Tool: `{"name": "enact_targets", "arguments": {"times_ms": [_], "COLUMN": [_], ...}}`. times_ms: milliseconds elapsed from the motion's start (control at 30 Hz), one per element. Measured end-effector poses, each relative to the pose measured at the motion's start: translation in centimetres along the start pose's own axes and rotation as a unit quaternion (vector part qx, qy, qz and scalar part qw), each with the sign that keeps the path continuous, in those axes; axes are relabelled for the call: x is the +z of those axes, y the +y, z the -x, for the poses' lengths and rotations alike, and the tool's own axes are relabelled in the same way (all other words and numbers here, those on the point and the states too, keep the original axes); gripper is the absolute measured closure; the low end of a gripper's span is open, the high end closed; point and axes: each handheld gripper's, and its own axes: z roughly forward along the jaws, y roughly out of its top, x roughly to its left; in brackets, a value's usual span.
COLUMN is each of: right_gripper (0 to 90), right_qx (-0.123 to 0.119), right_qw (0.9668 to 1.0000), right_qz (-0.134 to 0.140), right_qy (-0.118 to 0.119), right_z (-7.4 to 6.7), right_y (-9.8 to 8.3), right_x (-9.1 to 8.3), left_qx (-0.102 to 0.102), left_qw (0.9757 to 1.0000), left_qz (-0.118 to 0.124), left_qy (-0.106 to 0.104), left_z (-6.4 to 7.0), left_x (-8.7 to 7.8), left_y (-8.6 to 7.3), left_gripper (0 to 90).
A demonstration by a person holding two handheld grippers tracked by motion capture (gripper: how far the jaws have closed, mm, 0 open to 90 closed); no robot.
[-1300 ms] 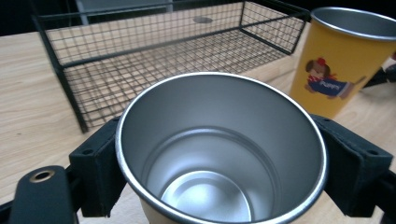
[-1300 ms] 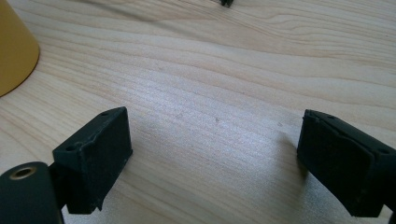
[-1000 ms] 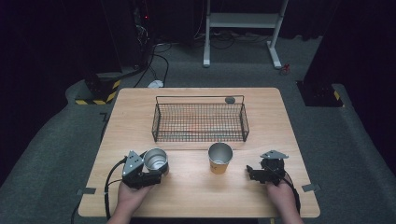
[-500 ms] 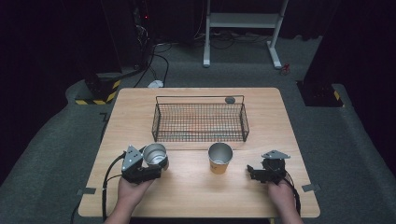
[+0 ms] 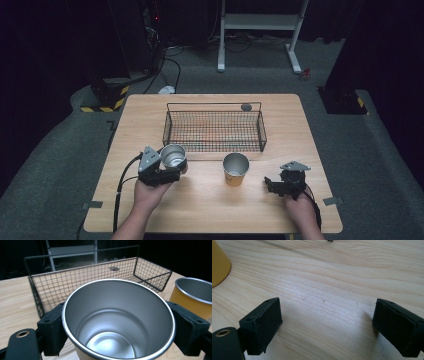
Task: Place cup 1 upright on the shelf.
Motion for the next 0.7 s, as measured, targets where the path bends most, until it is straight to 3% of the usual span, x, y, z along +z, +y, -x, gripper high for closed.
{"name": "enact_targets", "arguments": {"times_ms": [300, 700], "right_gripper": [7.8, 7.8], "right_qx": [0.001, -0.003], "right_qw": [1.0000, 1.0000], "right_qz": [-0.001, 0.001], "right_qy": [0.000, 0.000], "right_z": [0.0, 0.0], "right_y": [0.0, 0.0], "right_x": [0.0, 0.0], "left_qx": [0.004, 0.003], "left_qw": [0.9999, 0.9999], "left_qz": [0.010, 0.009], "left_qy": [-0.004, 0.002], "left_z": [0.3, -0.2], "left_x": [1.0, 2.4], "left_y": [2.2, 3.8], "left_gripper": [14.5, 14.6]}}
